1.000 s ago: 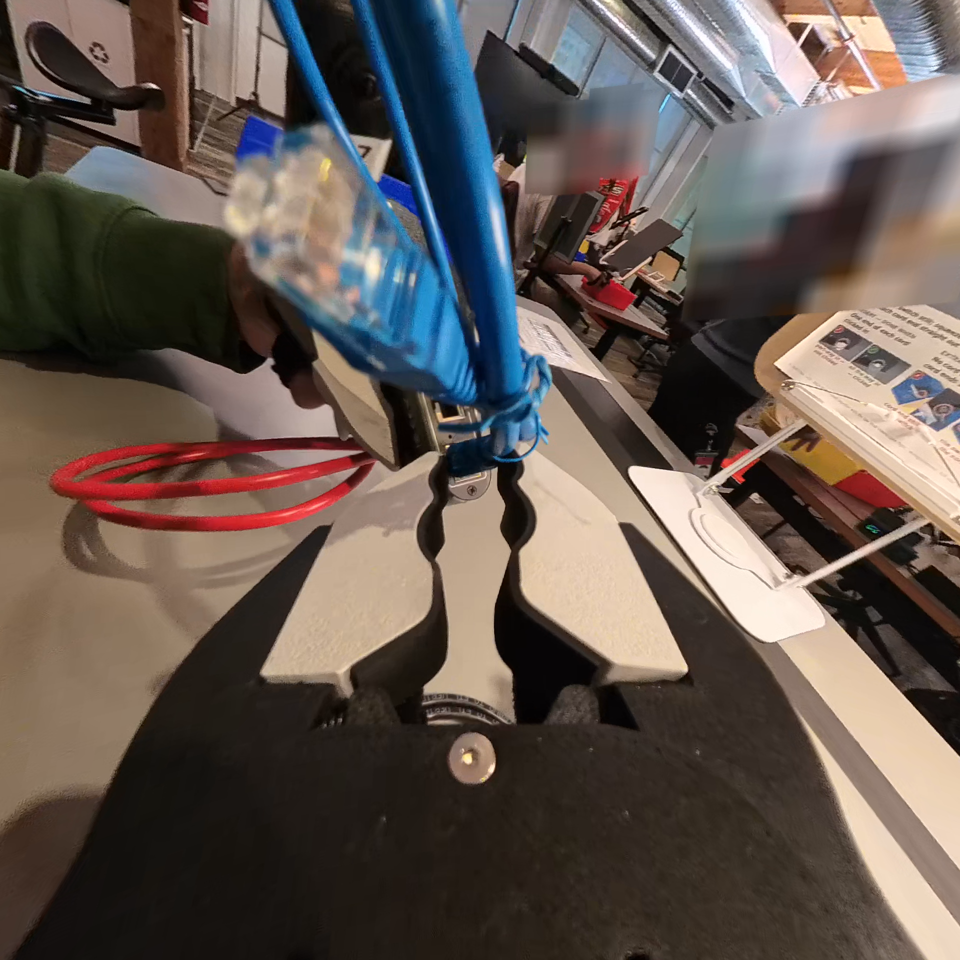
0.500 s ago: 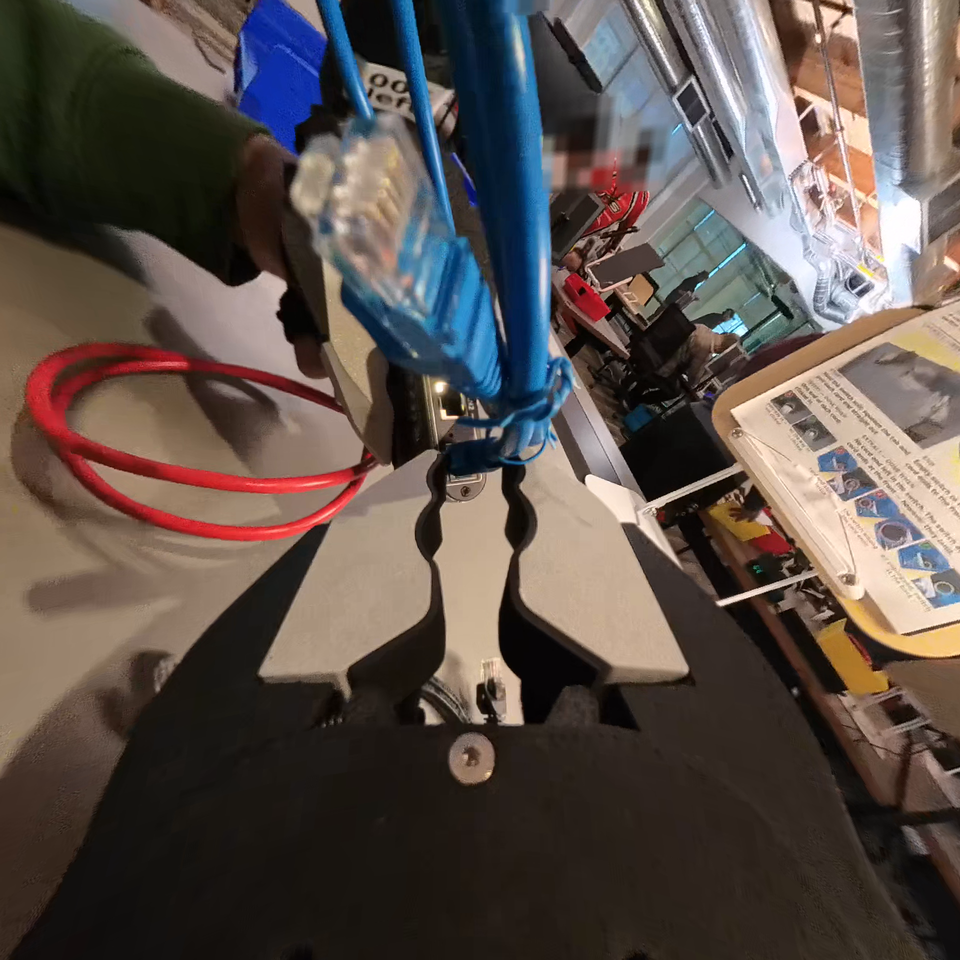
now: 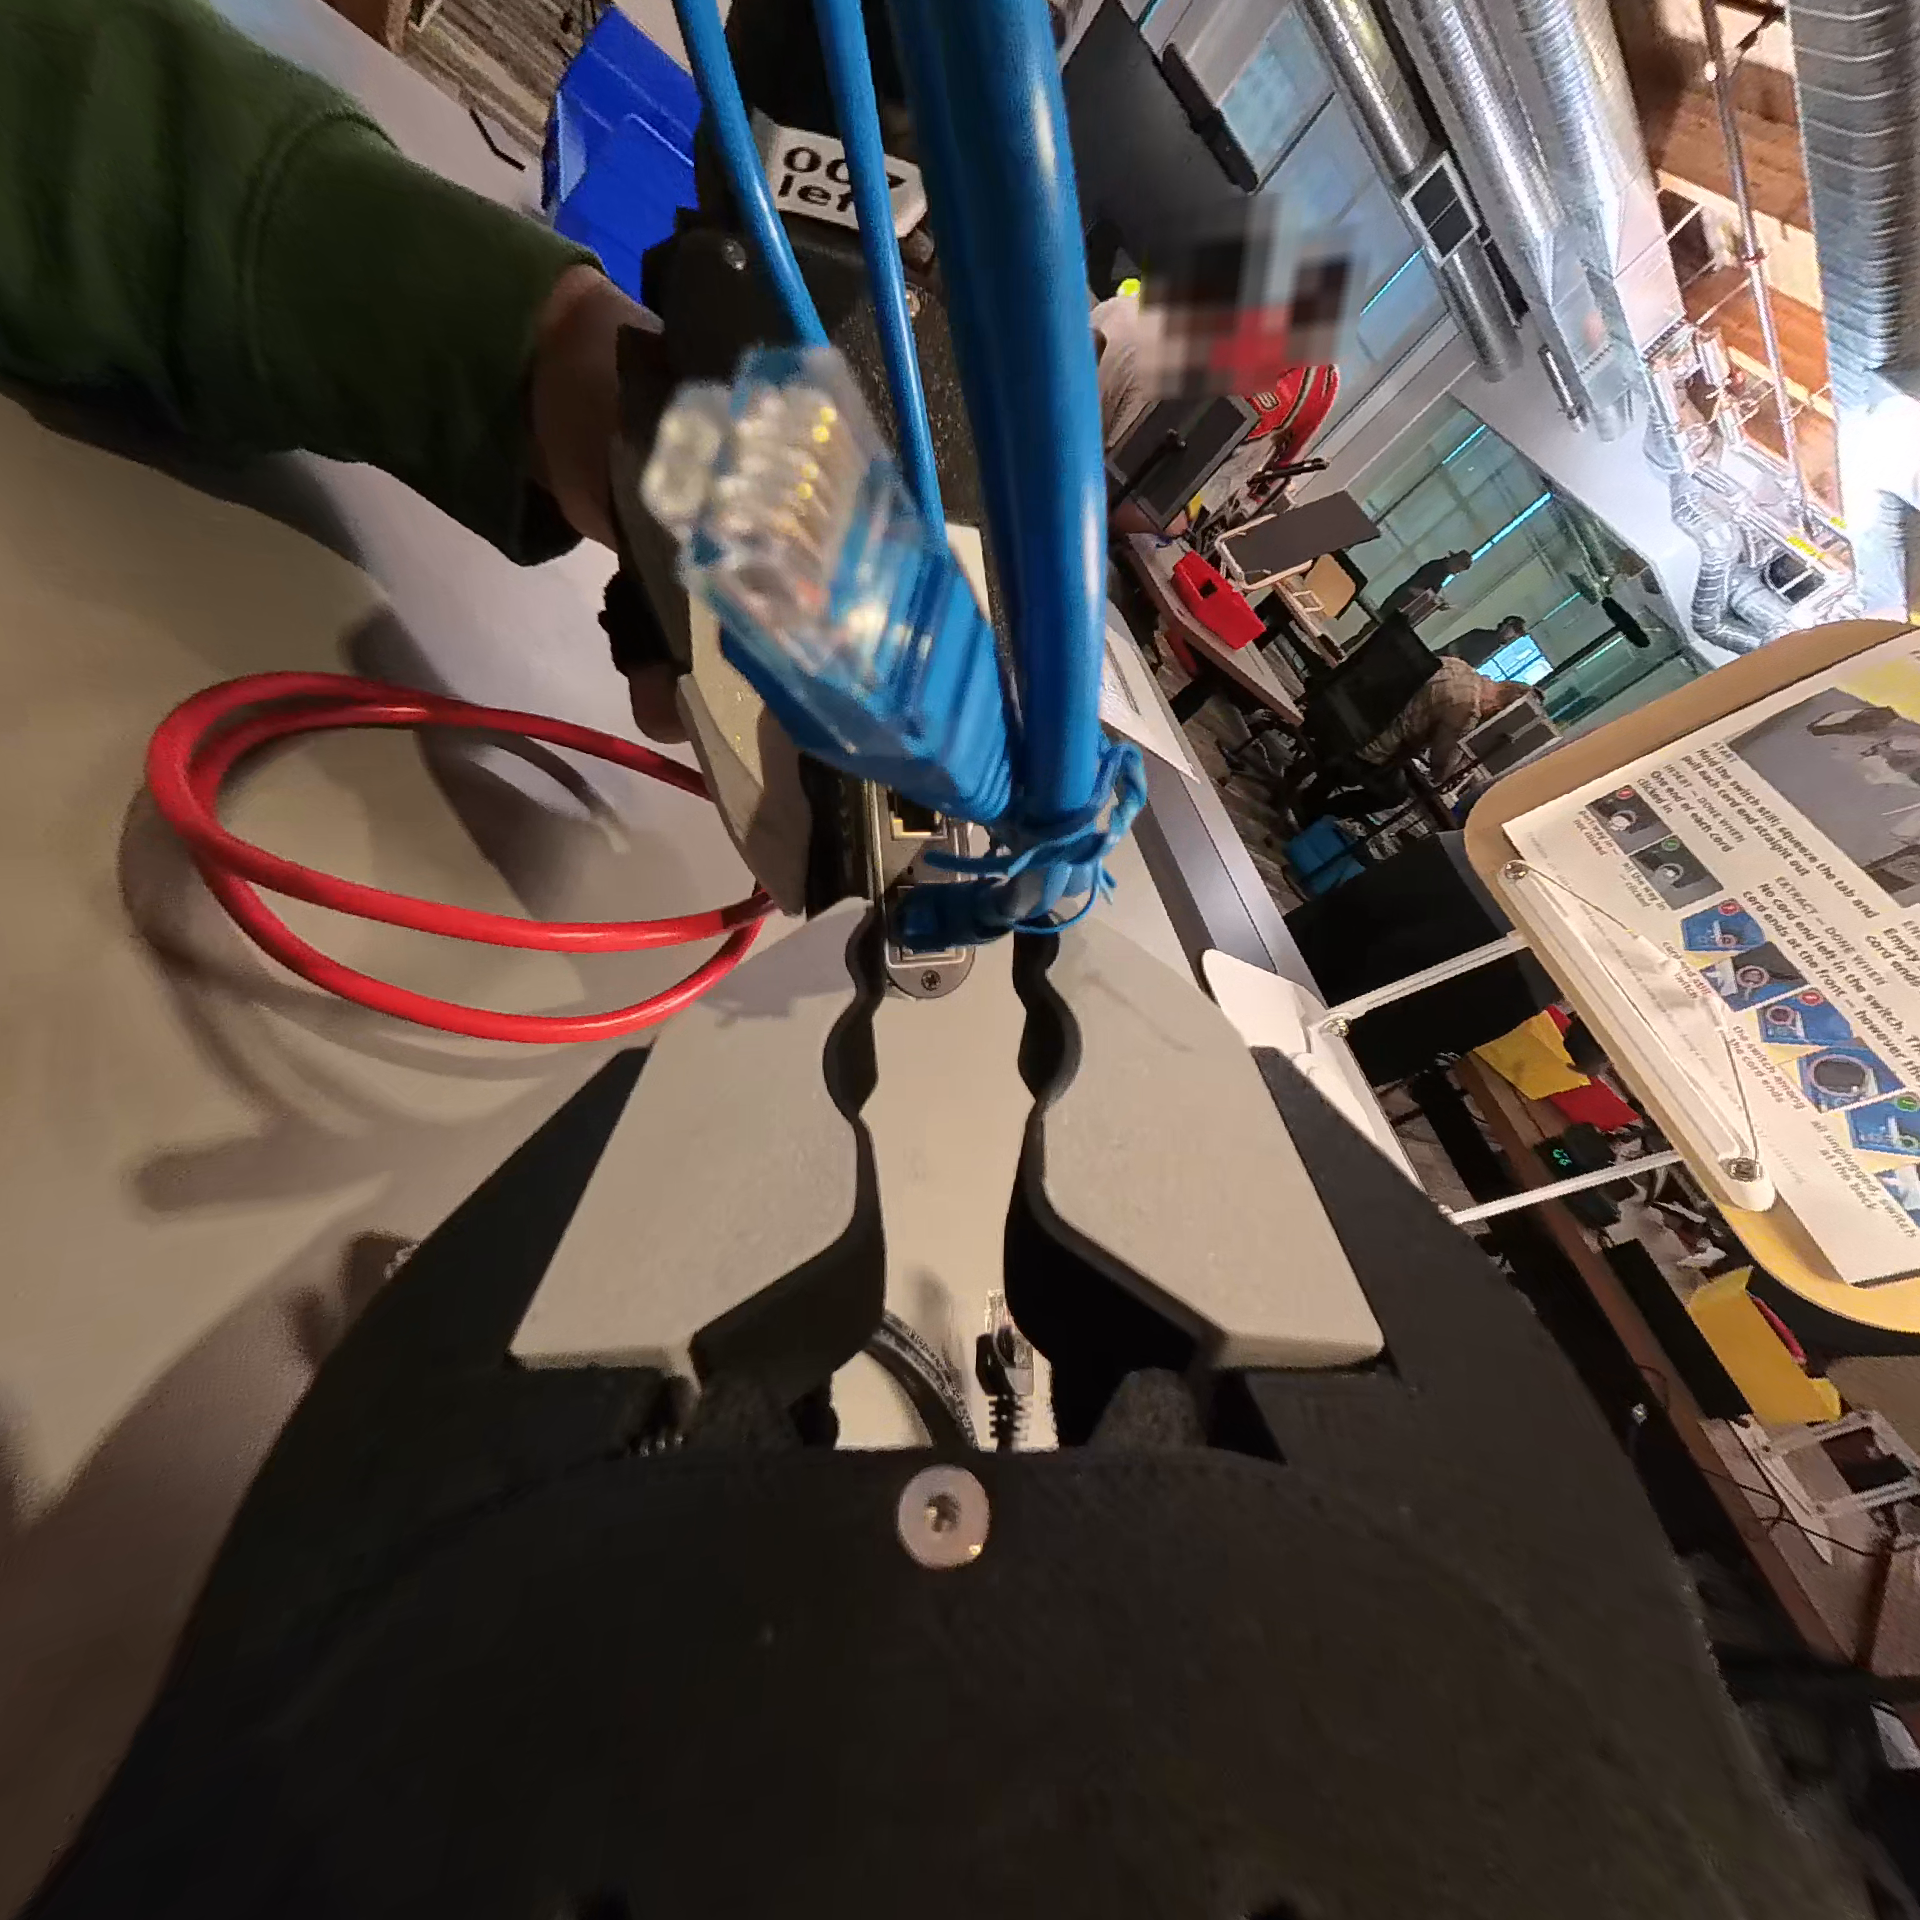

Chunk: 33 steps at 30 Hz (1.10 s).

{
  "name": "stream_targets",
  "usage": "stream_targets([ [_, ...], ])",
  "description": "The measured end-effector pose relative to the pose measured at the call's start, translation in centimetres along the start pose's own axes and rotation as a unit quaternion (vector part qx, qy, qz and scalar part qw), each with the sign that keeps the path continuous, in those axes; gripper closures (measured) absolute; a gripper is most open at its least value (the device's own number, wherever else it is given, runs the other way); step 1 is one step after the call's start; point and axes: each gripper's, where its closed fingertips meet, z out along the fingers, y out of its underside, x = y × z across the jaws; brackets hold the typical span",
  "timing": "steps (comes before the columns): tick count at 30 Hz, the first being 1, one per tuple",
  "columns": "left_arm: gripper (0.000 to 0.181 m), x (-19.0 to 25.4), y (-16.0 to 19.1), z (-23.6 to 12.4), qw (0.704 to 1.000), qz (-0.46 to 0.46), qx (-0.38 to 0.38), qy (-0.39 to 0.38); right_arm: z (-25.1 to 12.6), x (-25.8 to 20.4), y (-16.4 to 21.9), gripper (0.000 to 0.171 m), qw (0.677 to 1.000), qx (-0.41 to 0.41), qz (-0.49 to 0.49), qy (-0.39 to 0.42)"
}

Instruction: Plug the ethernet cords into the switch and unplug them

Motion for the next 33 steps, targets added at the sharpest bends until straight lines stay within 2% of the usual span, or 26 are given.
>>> stream_targets([
  [1, 0.083, 0.0, -0.1, 0.0, 1.0, 0.001, 0.002, 0.0, -0.2, 0.1, -0.1, 0.147, 1.0, 0.002, 0.001, 0.001],
  [2, 0.085, 0.1, -0.2, -0.1, 1.0, 0.002, 0.004, 0.001, -0.3, 0.1, -0.1, 0.147, 1.0, 0.002, 0.002, 0.0],
  [3, 0.155, 0.1, -0.2, -0.1, 1.0, 0.003, 0.005, 0.002, -0.4, 0.1, -0.1, 0.147, 1.0, 0.0, 0.001, -0.001],
  [6, 0.155, 0.3, -0.2, -0.1, 1.0, 0.008, 0.0, 0.003, -0.3, 0.1, 0.1, 0.147, 1.0, -0.007, -0.006, 0.0],
  [8, 0.084, 0.4, -0.1, 0.0, 1.0, 0.01, -0.003, 0.007, -0.2, -0.1, 0.2, 0.147, 1.0, -0.01, -0.009, -0.004],
  [9, 0.083, 0.5, -0.1, 0.0, 1.0, 0.011, -0.004, 0.008, -0.2, -0.2, 0.2, 0.147, 1.0, -0.012, -0.01, -0.005],
  [10, 0.084, 0.5, 0.0, 0.1, 1.0, 0.012, -0.005, 0.008, -0.2, -0.2, 0.3, 0.147, 1.0, -0.015, -0.013, -0.004],
  [16, 0.153, 0.8, 0.2, 0.3, 1.0, 0.016, -0.011, 0.015, -0.1, -0.5, 0.6, 0.145, 1.0, -0.022, -0.017, -0.01],
  [33, 0.15, 0.0, -0.1, -0.1, 1.0, -0.008, 0.013, -0.003, 0.6, 0.7, -0.4, 0.15, 0.999, -0.012, -0.015, 0.038],
])
